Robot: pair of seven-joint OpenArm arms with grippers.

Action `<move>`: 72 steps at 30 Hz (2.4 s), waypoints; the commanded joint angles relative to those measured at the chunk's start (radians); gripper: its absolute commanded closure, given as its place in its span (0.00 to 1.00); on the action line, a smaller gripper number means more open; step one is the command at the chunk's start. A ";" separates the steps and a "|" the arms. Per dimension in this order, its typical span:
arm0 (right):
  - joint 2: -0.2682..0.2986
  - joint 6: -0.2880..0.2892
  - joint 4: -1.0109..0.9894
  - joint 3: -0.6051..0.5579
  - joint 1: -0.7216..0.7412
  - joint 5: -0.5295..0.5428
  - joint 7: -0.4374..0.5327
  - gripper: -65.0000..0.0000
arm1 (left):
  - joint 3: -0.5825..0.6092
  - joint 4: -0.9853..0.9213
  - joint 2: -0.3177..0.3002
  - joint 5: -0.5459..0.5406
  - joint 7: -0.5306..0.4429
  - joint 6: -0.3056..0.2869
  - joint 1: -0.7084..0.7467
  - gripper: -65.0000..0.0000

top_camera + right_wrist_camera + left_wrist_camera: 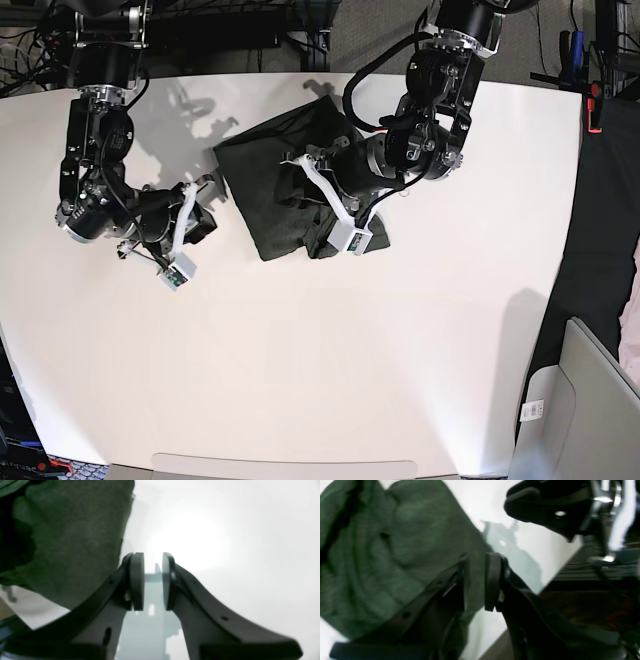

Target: Fold the T-shirt properly

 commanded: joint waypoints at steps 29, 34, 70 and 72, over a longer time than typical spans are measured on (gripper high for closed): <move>-0.071 0.003 -0.018 -0.007 0.050 0.015 0.015 0.84 | -0.111 0.145 -0.091 0.372 -0.013 -0.003 0.182 0.86; -0.120 0.003 -0.069 -0.051 0.124 -0.029 0.015 0.84 | -0.110 0.216 -0.050 0.370 -0.011 -0.003 0.185 0.86; -0.189 0.003 -0.358 -0.404 0.239 -0.434 0.068 0.84 | 0.117 -0.002 -0.128 0.369 -0.055 -0.008 0.215 0.86; -0.147 0.003 -0.304 -0.401 0.222 -0.391 0.038 0.84 | 0.117 -0.028 -0.150 0.369 -0.089 -0.008 0.202 0.86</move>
